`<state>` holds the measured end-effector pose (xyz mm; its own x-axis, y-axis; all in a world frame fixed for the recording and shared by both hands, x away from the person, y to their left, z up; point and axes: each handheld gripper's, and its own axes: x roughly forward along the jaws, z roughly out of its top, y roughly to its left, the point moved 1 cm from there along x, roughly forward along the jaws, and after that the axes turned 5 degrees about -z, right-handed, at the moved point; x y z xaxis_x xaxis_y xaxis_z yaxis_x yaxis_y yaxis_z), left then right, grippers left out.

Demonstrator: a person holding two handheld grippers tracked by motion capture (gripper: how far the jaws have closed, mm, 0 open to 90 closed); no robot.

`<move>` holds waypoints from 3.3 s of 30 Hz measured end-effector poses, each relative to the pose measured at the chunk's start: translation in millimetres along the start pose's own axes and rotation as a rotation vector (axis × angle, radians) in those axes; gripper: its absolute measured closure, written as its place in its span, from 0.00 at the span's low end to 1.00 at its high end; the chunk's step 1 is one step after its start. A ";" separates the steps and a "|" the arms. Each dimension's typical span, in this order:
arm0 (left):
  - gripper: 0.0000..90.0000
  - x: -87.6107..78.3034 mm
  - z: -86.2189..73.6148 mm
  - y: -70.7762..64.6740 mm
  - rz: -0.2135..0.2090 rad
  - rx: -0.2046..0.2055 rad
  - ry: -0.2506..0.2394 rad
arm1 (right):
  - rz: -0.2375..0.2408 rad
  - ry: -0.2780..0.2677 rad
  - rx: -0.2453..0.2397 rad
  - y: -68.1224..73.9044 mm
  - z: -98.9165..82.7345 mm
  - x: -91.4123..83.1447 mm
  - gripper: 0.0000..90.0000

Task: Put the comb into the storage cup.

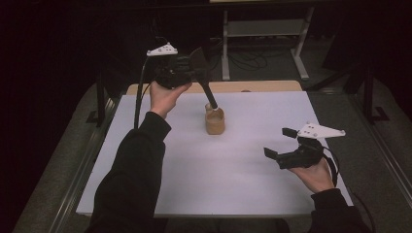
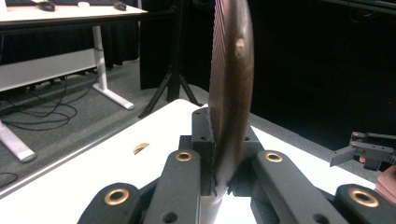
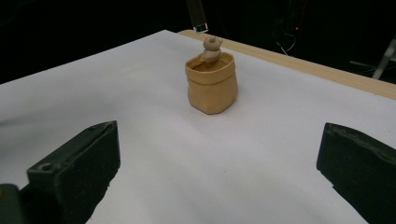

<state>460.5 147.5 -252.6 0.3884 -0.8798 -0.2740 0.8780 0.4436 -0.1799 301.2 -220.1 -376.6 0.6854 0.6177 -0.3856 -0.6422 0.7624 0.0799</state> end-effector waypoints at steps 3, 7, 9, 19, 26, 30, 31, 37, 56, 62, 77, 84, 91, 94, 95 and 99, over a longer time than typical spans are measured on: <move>0.94 2.3 -3.7 2.2 -0.019 -0.002 -0.013 | -0.003 -0.006 0.009 -2.2 -2.0 -3.4 0.00; 0.94 6.1 -8.0 4.7 -0.008 0.009 0.011 | -0.007 -0.004 0.014 -4.1 -5.1 -6.2 0.00; 0.94 7.2 -10.0 6.2 -0.004 0.003 0.007 | -0.007 -0.006 0.016 -4.9 -6.5 -7.5 0.00; 0.94 10.7 -22.8 14.6 0.010 -0.035 -0.009 | -0.012 0.003 0.017 -5.0 -10.9 -8.8 0.00; 0.94 14.1 -35.3 20.0 0.022 -0.045 -0.006 | -0.013 0.010 0.019 -4.6 -12.9 -7.7 0.00; 0.94 17.1 -42.6 23.6 0.028 -0.059 -0.010 | -0.016 0.012 0.019 -5.0 -13.3 -8.0 0.00; 0.94 17.5 -44.1 24.5 0.029 -0.063 -0.012 | -0.016 0.012 0.019 -5.2 -13.4 -8.2 0.00; 0.94 20.8 -51.1 27.8 0.038 -0.071 -0.001 | -0.016 0.012 0.022 -6.3 -14.2 -8.8 0.00; 0.94 24.4 -66.8 36.1 0.050 -0.109 -0.025 | -0.014 0.028 0.019 -5.8 -16.2 -6.4 0.00; 0.94 31.0 -70.5 34.6 0.050 -0.107 -0.017 | -0.015 0.031 0.015 -5.0 -16.2 -6.5 0.00; 0.93 45.2 -84.3 34.7 0.052 -0.154 -0.030 | -0.003 0.033 0.016 -4.5 -17.1 -5.3 0.00; 0.93 45.8 -93.0 39.3 0.048 -0.191 -0.035 | -0.001 0.025 0.025 -5.6 -17.3 -6.5 0.00; 0.93 47.1 -95.8 38.7 0.033 -0.194 -0.024 | -0.006 0.029 0.030 -7.2 -17.9 -6.7 0.00; 0.92 46.4 -95.8 38.3 0.029 -0.193 -0.025 | -0.007 0.027 0.033 -7.5 -18.1 -7.1 0.00; 0.89 46.2 -95.4 37.9 0.032 -0.192 -0.030 | -0.008 0.026 0.032 -7.7 -18.2 -7.2 0.00; 0.79 43.4 -95.0 36.6 0.066 -0.162 -0.008 | -0.010 0.029 0.035 -8.7 -18.9 -6.9 0.00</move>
<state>482.9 141.8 -360.8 0.4461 -0.8491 -0.2827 0.7945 0.5212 -0.3117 295.5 -234.6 -391.9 0.6812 0.6042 -0.4135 -0.6225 0.7752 0.1073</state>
